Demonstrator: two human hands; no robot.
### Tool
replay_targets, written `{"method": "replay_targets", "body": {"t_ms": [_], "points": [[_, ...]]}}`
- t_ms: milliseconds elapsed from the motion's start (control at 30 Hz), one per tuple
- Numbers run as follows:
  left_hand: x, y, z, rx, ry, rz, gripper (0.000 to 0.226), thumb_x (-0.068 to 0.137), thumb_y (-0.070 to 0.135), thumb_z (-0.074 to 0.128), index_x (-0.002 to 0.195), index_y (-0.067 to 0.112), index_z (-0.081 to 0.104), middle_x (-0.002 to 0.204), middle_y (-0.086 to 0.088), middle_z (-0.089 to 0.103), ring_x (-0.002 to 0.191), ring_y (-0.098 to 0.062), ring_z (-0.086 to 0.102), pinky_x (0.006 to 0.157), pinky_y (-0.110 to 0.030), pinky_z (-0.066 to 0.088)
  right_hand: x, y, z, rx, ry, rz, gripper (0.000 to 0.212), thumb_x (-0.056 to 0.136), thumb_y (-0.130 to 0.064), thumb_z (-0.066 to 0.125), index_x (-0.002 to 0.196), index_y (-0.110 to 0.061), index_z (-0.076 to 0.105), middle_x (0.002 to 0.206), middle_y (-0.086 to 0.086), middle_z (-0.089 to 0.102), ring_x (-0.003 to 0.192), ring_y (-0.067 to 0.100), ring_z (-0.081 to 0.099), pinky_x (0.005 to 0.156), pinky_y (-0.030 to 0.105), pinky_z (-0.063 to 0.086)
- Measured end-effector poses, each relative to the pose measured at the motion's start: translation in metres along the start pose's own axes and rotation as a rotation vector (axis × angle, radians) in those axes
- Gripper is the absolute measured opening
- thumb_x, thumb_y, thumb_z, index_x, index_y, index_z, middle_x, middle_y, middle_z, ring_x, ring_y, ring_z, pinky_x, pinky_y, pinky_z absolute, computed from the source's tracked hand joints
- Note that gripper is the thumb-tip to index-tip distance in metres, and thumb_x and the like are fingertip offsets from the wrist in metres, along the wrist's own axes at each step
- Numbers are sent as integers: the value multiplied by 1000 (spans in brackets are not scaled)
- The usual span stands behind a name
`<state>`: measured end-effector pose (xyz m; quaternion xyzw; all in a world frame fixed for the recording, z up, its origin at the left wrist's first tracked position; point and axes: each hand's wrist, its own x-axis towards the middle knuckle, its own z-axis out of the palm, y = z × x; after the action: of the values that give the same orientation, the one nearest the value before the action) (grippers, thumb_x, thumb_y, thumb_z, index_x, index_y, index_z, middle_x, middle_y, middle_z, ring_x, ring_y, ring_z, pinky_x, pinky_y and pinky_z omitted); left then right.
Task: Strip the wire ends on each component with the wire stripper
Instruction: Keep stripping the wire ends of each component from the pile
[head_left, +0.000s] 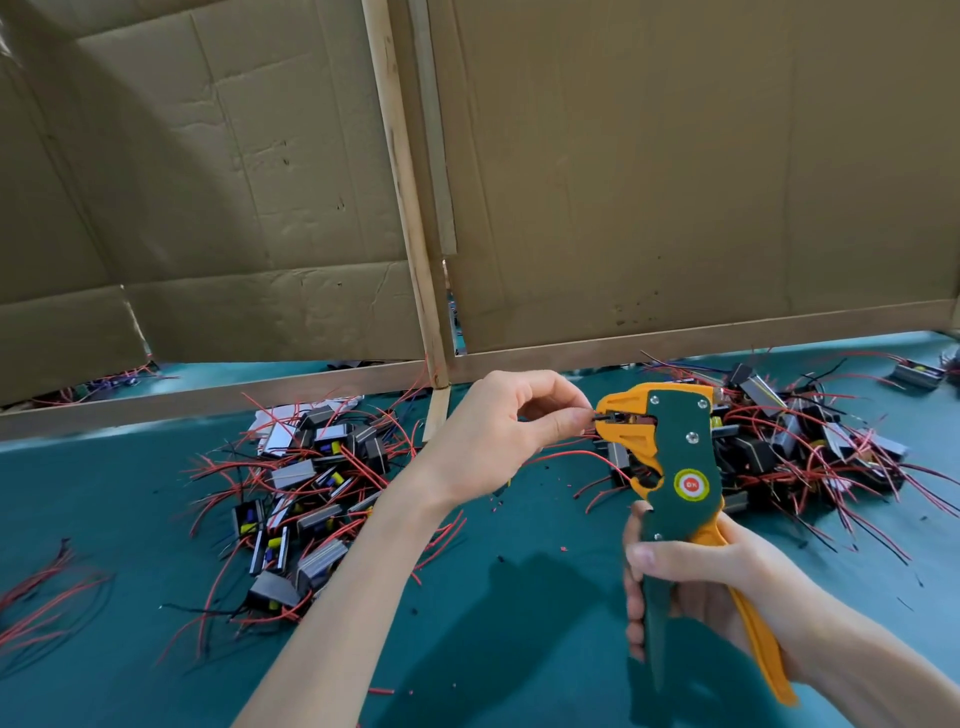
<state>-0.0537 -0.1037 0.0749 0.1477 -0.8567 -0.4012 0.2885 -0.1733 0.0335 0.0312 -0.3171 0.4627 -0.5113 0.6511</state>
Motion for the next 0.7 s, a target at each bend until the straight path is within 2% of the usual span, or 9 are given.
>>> {"method": "replay_targets", "body": {"t_ms": [33, 100, 200, 333, 400, 500, 567, 633, 700], "points": [[0, 0, -1, 14, -9, 0, 11, 91, 14, 64, 82, 20, 67, 62, 22, 62, 55, 7, 51, 58, -4, 36, -10, 11, -12, -9, -88, -132, 31, 51, -17, 83, 67, -1, 61, 64, 28, 53, 53, 37, 58, 54, 46, 53], [-1, 1, -4, 37, -29, -4, 11, 91, 13, 64, 82, 19, 67, 61, 23, 61, 56, 7, 51, 58, -4, 36, -8, 14, -32, -121, 4, -187, 39, 49, -18, 85, 72, 0, 58, 63, 27, 52, 50, 35, 56, 52, 44, 52], [-2, 0, -8, 59, -49, -21, 12, 90, 13, 64, 82, 21, 67, 60, 22, 60, 54, 6, 51, 57, -3, 35, -2, 22, -24, -138, 63, -149, 46, 44, -22, 88, 72, -3, 58, 59, 23, 51, 46, 31, 53, 48, 39, 50], [-1, -9, -6, 101, -39, -95, 11, 91, 10, 64, 83, 18, 67, 58, 19, 60, 50, 3, 49, 55, -8, 37, 5, 26, -22, -204, 184, -147, 45, 45, -39, 80, 59, -8, 51, 51, 16, 46, 38, 24, 45, 42, 27, 42], [1, -15, -4, 127, -38, -136, 16, 91, 11, 63, 80, 22, 65, 61, 17, 61, 52, -1, 50, 59, -16, 43, 10, 28, -24, -176, 149, -139, 37, 46, -36, 80, 56, -10, 55, 54, 19, 50, 41, 27, 50, 43, 32, 46], [2, -22, -4, 150, 40, -151, 20, 92, 11, 63, 79, 26, 62, 71, 11, 64, 64, -4, 57, 69, -20, 49, 16, 26, -28, -28, -10, -143, 27, 48, -16, 81, 68, -4, 67, 68, 28, 59, 60, 40, 63, 60, 49, 56], [3, -25, -9, 255, 101, -129, 21, 91, 15, 64, 77, 30, 61, 74, 12, 66, 67, 4, 56, 72, -12, 44, 20, 27, -33, 29, -44, -115, 29, 50, -10, 80, 75, -1, 68, 75, 30, 60, 68, 44, 64, 65, 52, 56], [5, -26, -13, 357, 160, -101, 18, 91, 14, 64, 78, 27, 61, 75, 10, 66, 66, 7, 53, 65, -4, 36, 23, 27, -40, 62, -53, -95, 30, 51, -10, 79, 78, 0, 69, 78, 30, 61, 71, 45, 65, 67, 52, 56], [11, -26, -15, 394, 254, -63, 16, 91, 11, 63, 80, 23, 63, 75, 13, 64, 68, 8, 51, 64, -3, 34, 25, 27, -45, 61, -41, -53, 29, 51, -11, 79, 77, 0, 71, 79, 29, 62, 72, 44, 66, 68, 52, 57]]}}
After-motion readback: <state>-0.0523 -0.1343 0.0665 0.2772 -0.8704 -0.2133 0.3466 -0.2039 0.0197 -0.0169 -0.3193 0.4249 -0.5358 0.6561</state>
